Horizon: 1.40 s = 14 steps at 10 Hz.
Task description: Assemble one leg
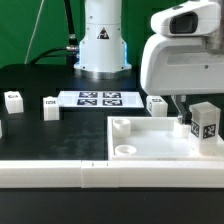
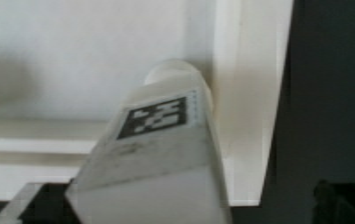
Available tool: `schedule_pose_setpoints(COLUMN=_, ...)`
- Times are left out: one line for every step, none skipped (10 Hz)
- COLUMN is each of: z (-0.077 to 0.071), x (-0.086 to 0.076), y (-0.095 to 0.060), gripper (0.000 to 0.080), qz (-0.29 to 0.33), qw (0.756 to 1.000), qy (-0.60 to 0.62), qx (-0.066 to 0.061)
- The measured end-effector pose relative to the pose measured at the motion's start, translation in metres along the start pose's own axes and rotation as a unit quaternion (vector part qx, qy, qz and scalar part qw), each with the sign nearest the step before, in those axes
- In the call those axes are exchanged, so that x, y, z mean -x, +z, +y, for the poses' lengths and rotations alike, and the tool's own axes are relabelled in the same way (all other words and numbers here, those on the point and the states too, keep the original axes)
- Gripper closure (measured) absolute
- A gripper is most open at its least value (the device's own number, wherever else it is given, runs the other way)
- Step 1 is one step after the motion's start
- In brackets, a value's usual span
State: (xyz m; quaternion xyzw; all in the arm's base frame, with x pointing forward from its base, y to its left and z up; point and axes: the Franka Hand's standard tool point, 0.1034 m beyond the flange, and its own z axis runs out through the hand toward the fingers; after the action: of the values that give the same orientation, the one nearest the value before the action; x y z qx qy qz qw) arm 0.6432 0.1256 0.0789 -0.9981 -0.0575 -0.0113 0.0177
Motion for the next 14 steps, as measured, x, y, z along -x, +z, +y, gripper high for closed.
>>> schedule_pose_setpoints(z=0.0018, x=0.0000, y=0.0000, gripper=0.0151, qz=0.000, qw=1.000, qy=-0.030, qx=0.000)
schedule_pose_setpoints(z=0.0023, x=0.0000, y=0.0001, gripper=0.0151, qz=0.000, qw=1.000, qy=-0.025, qx=0.000)
schedule_pose_setpoints(z=0.0023, x=0.0001, y=0.0003, gripper=0.0151, qz=0.000, qw=1.000, qy=-0.025, qx=0.000)
schedule_pose_setpoints(z=0.0025, x=0.0001, y=0.0003, gripper=0.0279, qz=0.000, qw=1.000, qy=-0.025, qx=0.000)
schedule_pose_setpoints(z=0.0026, x=0.0001, y=0.0004, gripper=0.0415, qz=0.000, qw=1.000, qy=-0.025, qx=0.000)
schedule_pose_setpoints(z=0.0028, x=0.0001, y=0.0004, gripper=0.0415, qz=0.000, qw=1.000, qy=-0.025, qx=0.000)
schedule_pose_setpoints(z=0.0028, x=0.0001, y=0.0004, gripper=0.0509, qz=0.000, qw=1.000, qy=-0.024, qx=0.000)
schedule_pose_setpoints(z=0.0031, x=0.0000, y=0.0003, gripper=0.0509, qz=0.000, qw=1.000, qy=-0.003, qx=0.000)
schedule_pose_setpoints(z=0.0035, x=0.0001, y=0.0007, gripper=0.0509, qz=0.000, qw=1.000, qy=0.000, qx=0.000)
schedule_pose_setpoints(z=0.0040, x=-0.0003, y=0.0010, gripper=0.0509, qz=0.003, qw=1.000, qy=0.029, qx=0.000)
schedule_pose_setpoints(z=0.0060, x=-0.0003, y=0.0011, gripper=0.0509, qz=0.005, qw=0.995, qy=0.099, qx=0.001)
schedule_pose_setpoints(z=0.0082, x=-0.0001, y=0.0012, gripper=0.0509, qz=0.005, qw=0.984, qy=0.178, qx=0.001)
schedule_pose_setpoints(z=0.0095, x=0.0004, y=0.0013, gripper=0.0509, qz=0.004, qw=0.970, qy=0.242, qx=0.003)
schedule_pose_setpoints(z=0.0103, x=0.0015, y=0.0018, gripper=0.0509, qz=0.002, qw=0.949, qy=0.315, qx=0.005)
